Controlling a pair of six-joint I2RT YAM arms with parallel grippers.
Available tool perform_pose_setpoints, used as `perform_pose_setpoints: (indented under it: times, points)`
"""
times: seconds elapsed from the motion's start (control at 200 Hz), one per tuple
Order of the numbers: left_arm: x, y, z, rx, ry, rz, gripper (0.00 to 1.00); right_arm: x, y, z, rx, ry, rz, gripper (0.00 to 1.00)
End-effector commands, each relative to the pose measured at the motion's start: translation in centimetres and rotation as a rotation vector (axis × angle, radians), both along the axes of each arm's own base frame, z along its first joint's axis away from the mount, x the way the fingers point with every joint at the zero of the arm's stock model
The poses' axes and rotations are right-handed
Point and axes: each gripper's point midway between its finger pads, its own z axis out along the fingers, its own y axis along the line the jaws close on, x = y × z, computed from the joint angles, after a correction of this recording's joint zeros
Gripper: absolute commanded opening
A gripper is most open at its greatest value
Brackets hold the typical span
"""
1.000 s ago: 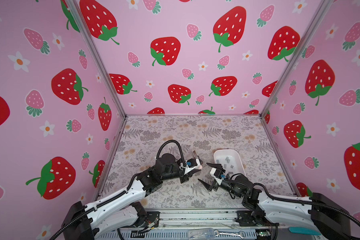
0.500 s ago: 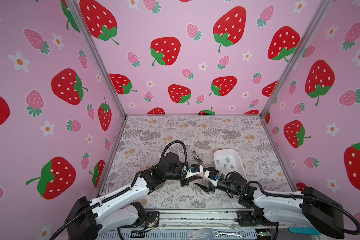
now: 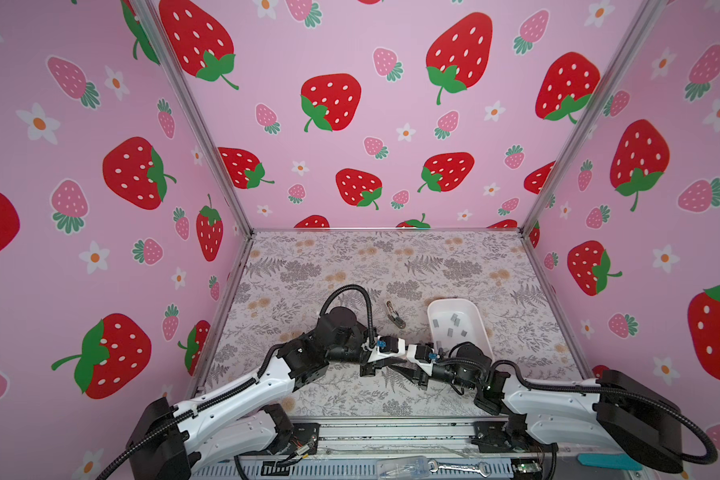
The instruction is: Load the staples into the stapler
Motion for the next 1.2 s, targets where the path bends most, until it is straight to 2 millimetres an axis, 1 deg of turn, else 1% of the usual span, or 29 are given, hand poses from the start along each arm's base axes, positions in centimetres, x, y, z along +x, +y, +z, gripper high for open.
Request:
perform_pose_setpoints:
  times: [0.0,0.225,0.38,0.405,0.43,0.44,0.455,0.57,0.595,0.605,0.615,0.665,0.67,0.68,0.795,0.915,0.996,1.111,1.196]
  points:
    - [-0.8,-0.2,1.5,-0.037,-0.048,-0.051,0.0,-0.5,0.5,1.7,0.054,-0.026,0.04,0.38]
    - [-0.9,0.0,1.4,-0.039,-0.058,-0.049,0.0,-0.5,0.4,1.8,0.058,-0.027,0.039,0.22]
    - [-0.6,0.0,1.3,-0.033,-0.056,-0.034,0.0,-0.4,0.3,1.9,0.064,-0.023,0.028,0.18]
    - [-0.5,0.0,1.3,-0.032,-0.056,-0.025,0.04,-0.4,0.2,2.0,0.065,-0.023,0.025,0.17]
    - [-0.4,0.0,1.3,-0.031,-0.055,-0.018,0.05,-0.3,0.2,1.9,0.063,-0.021,0.018,0.16]
    - [-0.3,0.0,1.2,-0.03,-0.053,-0.015,0.09,-0.2,0.2,1.9,0.063,-0.021,0.016,0.16]
    - [-0.2,0.0,1.2,-0.029,-0.054,-0.008,0.11,-0.1,0.1,1.9,0.061,-0.019,0.01,0.16]
    - [1.0,0.2,1.1,-0.024,-0.041,0.075,0.16,0.8,-0.3,1.4,0.047,-0.011,-0.05,0.13]
    - [1.3,0.3,1.0,-0.023,-0.037,0.093,0.19,1.0,-0.4,1.3,0.042,-0.008,-0.066,0.12]
    - [1.4,0.3,1.0,-0.023,-0.036,0.103,0.23,1.1,-0.4,1.2,0.039,-0.007,-0.074,0.12]
    - [1.6,0.4,0.9,-0.023,-0.034,0.112,0.31,1.2,-0.5,1.1,0.036,-0.005,-0.081,0.12]
    - [2.2,0.7,0.7,-0.021,-0.026,0.165,0.94,1.8,-0.8,0.7,0.025,0.006,-0.116,0.11]
    - [2.3,0.7,0.7,-0.021,-0.025,0.171,0.97,1.8,-0.8,0.7,0.025,0.006,-0.119,0.11]
    - [2.5,0.8,0.6,-0.019,-0.023,0.183,1.0,1.9,-0.8,0.6,0.023,0.009,-0.128,0.11]
    - [3.8,1.7,0.0,0.001,-0.007,0.291,0.99,3.1,-1.6,-0.4,-0.002,0.05,-0.212,0.1]
    - [6.9,3.8,-0.4,-0.008,0.003,0.518,0.99,4.3,-2.4,-1.5,-0.038,0.106,-0.302,0.1]
    - [9.5,6.6,-0.3,-0.057,0.029,0.712,0.99,5.0,-2.8,-2.4,-0.061,0.141,-0.351,0.1]
    - [11.9,11.0,-0.3,-0.168,0.124,0.905,0.99,5.8,-3.1,-3.5,-0.099,0.192,-0.414,0.09]
    - [13.0,14.1,-2.0,-0.215,0.171,1.019,0.99,6.4,-2.9,-4.0,-0.137,0.243,-0.453,0.07]
